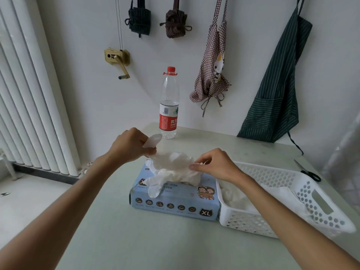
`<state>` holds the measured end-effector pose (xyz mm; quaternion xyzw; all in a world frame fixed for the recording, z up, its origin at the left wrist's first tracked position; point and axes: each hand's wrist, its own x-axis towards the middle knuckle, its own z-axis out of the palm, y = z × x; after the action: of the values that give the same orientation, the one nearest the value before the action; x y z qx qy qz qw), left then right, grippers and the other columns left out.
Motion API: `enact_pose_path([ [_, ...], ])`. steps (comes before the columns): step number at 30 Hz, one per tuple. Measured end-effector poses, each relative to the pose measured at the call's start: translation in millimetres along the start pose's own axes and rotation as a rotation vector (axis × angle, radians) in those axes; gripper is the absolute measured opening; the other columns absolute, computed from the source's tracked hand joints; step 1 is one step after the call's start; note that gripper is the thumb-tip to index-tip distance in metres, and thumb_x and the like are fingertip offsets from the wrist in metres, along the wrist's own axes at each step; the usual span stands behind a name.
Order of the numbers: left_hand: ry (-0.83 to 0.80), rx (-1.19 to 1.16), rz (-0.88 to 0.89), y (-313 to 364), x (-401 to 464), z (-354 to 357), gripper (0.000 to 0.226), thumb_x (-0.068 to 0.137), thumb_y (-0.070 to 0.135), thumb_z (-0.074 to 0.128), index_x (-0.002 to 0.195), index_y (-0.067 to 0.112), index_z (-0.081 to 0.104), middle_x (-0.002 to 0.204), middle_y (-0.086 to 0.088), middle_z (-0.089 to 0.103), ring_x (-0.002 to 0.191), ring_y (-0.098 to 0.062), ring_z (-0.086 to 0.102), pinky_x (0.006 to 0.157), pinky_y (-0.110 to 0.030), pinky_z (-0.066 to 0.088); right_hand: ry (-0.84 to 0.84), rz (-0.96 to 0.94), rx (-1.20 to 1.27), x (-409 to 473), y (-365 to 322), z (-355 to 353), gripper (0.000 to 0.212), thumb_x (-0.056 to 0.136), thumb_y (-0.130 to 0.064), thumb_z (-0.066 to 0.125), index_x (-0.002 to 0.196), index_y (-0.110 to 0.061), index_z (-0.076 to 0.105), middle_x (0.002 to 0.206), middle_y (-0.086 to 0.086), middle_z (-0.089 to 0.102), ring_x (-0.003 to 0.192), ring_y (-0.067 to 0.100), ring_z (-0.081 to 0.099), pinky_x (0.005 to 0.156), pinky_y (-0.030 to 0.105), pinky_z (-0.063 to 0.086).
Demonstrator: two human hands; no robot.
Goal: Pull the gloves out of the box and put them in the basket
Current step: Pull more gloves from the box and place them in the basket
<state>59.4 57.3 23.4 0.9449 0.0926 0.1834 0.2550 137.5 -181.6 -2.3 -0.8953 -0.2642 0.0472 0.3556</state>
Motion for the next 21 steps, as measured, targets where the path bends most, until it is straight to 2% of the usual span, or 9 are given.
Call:
enact_pose_path([
  [4, -0.092, -0.313, 0.001, 1, -1, 4, 0.018, 0.075, 0.018, 0.078, 0.09, 0.008, 0.076, 0.077, -0.002, 0.074, 0.065, -0.013, 0.07, 0.067, -0.019, 0.057, -0.126, -0.066, 0.065, 0, -14, 7, 0.058, 0.07, -0.049, 0.077, 0.122, -0.03, 0.06, 0.11, -0.014, 0.059, 0.093, 0.007, 0.059, 0.075, 0.019, 0.045],
  [6, -0.081, -0.388, -0.004, 4, 1, 6, 0.018, 0.075, 0.017, 0.078, 0.089, 0.008, 0.076, 0.078, -0.004, 0.074, 0.069, -0.014, 0.071, 0.071, -0.02, 0.058, -0.076, -0.125, 0.03, 6, -21, 10, 0.043, 0.076, -0.039, 0.075, 0.115, -0.023, 0.067, 0.106, -0.012, 0.064, 0.094, 0.007, 0.06, 0.076, 0.02, 0.045],
  [9, -0.035, -0.379, -0.03, -1, 0, 6, 0.018, 0.074, 0.019, 0.079, 0.089, 0.009, 0.076, 0.078, -0.005, 0.075, 0.072, -0.016, 0.072, 0.08, -0.031, 0.057, 0.194, -0.09, 0.237, 12, -23, -8, 0.015, 0.083, -0.022, 0.072, 0.097, -0.017, 0.074, 0.092, -0.005, 0.072, 0.085, 0.004, 0.065, 0.081, 0.019, 0.049],
  [12, -0.038, -0.375, -0.049, -6, -5, 8, 0.022, 0.074, 0.021, 0.079, 0.092, 0.008, 0.076, 0.081, -0.005, 0.074, 0.077, -0.018, 0.071, 0.083, -0.035, 0.056, 0.063, -0.058, 0.272, 11, -20, -19, 0.01, 0.081, -0.02, 0.074, 0.091, -0.017, 0.075, 0.085, -0.004, 0.073, 0.078, 0.004, 0.065, 0.079, 0.018, 0.049],
  [13, -0.055, -0.423, -0.057, -6, -7, 10, 0.023, 0.074, 0.02, 0.079, 0.093, 0.008, 0.076, 0.082, -0.005, 0.075, 0.078, -0.019, 0.072, 0.082, -0.034, 0.057, 0.091, -0.062, 0.292, 11, -20, -18, 0.008, 0.082, -0.018, 0.073, 0.09, -0.016, 0.074, 0.083, -0.004, 0.072, 0.077, 0.005, 0.064, 0.077, 0.016, 0.049],
  [15, -0.059, -0.514, -0.078, -6, -10, 13, 0.024, 0.073, 0.02, 0.079, 0.093, 0.008, 0.075, 0.082, -0.004, 0.074, 0.076, -0.017, 0.072, 0.078, -0.029, 0.058, 0.295, -0.072, 0.406, 13, -21, -17, 0.005, 0.085, -0.017, 0.069, 0.09, -0.016, 0.071, 0.082, -0.004, 0.071, 0.077, 0.006, 0.065, 0.073, 0.014, 0.049],
  [17, -0.036, -0.495, -0.09, -9, -11, 15, 0.021, 0.073, 0.021, 0.079, 0.091, 0.01, 0.075, 0.08, -0.002, 0.074, 0.075, -0.017, 0.071, 0.078, -0.031, 0.058, 0.458, -0.05, 0.514, 14, -21, -21, 0.004, 0.089, -0.02, 0.064, 0.092, -0.017, 0.065, 0.085, -0.003, 0.069, 0.079, 0.01, 0.065, 0.069, 0.019, 0.05],
  [20, -0.039, -0.423, -0.12, -20, -12, 17, 0.021, 0.073, 0.022, 0.079, 0.09, 0.011, 0.076, 0.082, -0.005, 0.074, 0.077, -0.021, 0.071, 0.083, -0.04, 0.057, 0.308, -0.062, 0.344, 13, -23, -24, 0.009, 0.091, -0.026, 0.062, 0.093, -0.017, 0.063, 0.085, 0.0, 0.069, 0.075, 0.01, 0.063, 0.063, 0.022, 0.048],
  [21, -0.053, -0.417, -0.119, -22, -11, 18, 0.021, 0.073, 0.022, 0.079, 0.09, 0.011, 0.076, 0.082, -0.006, 0.074, 0.078, -0.022, 0.071, 0.083, -0.04, 0.057, 0.325, -0.075, 0.323, 12, -22, -26, 0.01, 0.091, -0.026, 0.062, 0.092, -0.017, 0.063, 0.084, 0.001, 0.07, 0.075, 0.012, 0.065, 0.066, 0.025, 0.05],
])
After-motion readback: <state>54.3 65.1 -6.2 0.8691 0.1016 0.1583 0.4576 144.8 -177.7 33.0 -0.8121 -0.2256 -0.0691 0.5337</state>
